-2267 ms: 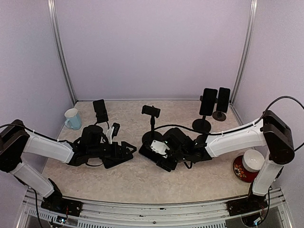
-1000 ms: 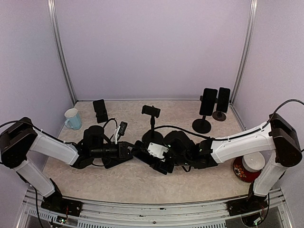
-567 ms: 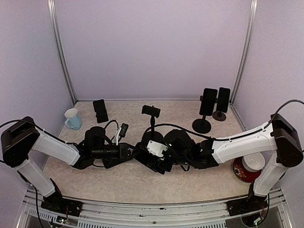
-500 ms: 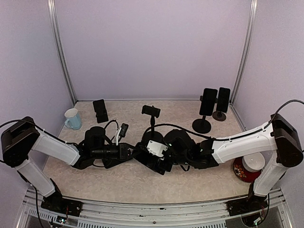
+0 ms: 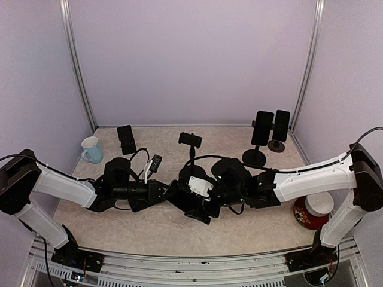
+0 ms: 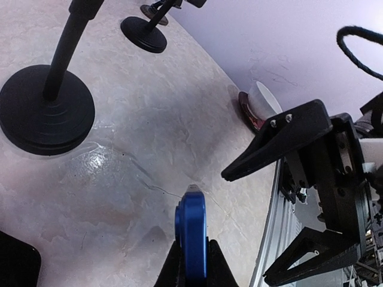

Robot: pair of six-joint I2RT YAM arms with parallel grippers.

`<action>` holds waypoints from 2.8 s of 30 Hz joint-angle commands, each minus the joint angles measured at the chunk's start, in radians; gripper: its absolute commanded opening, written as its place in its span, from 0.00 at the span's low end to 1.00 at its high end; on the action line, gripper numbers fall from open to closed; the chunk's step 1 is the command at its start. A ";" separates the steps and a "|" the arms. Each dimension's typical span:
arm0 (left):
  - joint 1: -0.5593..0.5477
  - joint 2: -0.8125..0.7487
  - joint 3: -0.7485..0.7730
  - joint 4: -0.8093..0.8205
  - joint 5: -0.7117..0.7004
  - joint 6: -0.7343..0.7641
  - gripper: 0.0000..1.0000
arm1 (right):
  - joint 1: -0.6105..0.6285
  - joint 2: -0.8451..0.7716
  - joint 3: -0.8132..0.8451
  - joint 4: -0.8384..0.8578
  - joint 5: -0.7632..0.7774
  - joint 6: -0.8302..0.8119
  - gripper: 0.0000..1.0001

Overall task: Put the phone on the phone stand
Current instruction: Pass from the right arm to the left, then pass from the left arm to the right

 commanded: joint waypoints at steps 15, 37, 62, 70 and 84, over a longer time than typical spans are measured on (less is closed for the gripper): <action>-0.007 -0.171 0.009 -0.025 0.171 0.159 0.00 | -0.100 -0.038 -0.011 -0.103 -0.388 0.017 0.92; -0.007 -0.217 -0.010 -0.051 0.188 0.225 0.09 | -0.158 0.017 0.016 -0.133 -0.644 0.023 0.16; -0.008 -0.237 -0.016 -0.082 0.051 0.212 0.99 | -0.160 -0.032 -0.016 -0.073 -0.335 0.060 0.00; -0.012 -0.248 -0.040 -0.038 -0.007 0.196 0.99 | -0.160 -0.073 -0.047 -0.022 -0.229 0.073 0.00; -0.023 -0.203 -0.018 -0.053 -0.037 0.160 0.99 | -0.158 -0.077 -0.053 -0.005 -0.130 0.086 0.00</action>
